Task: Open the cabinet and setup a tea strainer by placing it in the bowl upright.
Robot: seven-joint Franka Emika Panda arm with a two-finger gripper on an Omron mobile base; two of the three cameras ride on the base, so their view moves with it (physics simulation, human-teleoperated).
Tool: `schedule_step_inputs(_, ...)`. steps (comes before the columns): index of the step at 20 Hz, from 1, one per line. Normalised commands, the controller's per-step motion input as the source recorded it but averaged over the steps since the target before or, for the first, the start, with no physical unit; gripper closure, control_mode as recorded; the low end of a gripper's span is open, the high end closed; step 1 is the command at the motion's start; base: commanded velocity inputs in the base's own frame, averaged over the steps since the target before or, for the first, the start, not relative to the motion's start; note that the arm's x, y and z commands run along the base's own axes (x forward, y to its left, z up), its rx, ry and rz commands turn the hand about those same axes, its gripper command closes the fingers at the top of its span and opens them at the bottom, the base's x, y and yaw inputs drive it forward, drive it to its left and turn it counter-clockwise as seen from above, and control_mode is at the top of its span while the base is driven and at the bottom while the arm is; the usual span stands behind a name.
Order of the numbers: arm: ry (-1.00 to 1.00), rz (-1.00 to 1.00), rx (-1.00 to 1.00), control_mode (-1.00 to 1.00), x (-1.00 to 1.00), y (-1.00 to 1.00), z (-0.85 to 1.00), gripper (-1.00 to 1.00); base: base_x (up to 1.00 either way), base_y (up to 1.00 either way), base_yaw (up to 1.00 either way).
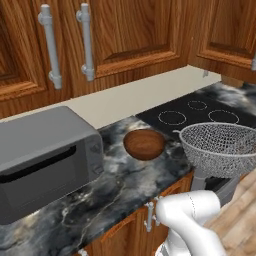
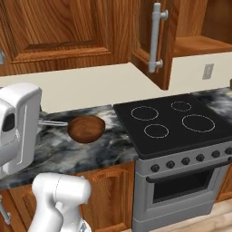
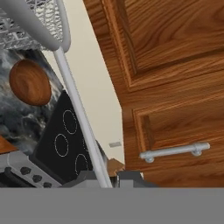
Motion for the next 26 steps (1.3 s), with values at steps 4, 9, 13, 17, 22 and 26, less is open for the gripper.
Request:
schedule_step_inputs(4, 0.0, 0.0, 0.0, 1.0, 0.0, 0.0, 0.0, 1.0, 0.63, 0.2, -0.11)
schedule_step_inputs(9, 0.0, 0.0, 0.0, 1.0, 0.0, 0.0, 0.0, 1.0, 0.49, 0.03, -0.05)
schedule_step_inputs(13, 0.0, 0.0, 0.0, 1.0, 0.0, 0.0, 0.0, 1.0, 0.46, 0.11, -0.03)
schedule_step_inputs(17, 0.0, 0.0, 0.0, 1.0, 0.0, 0.0, 0.0, 1.0, 0.44, 0.17, -0.06)
schedule_step_inputs(22, -0.2, -0.09, 0.0, -1.0, 0.67, 0.22, -0.31, 1.0, 0.0, 0.0, 0.0)
schedule_step_inputs(26, -0.16, -0.09, 0.0, -1.0, 0.69, 0.17, -0.46, 1.0, 0.0, 0.0, 0.0)
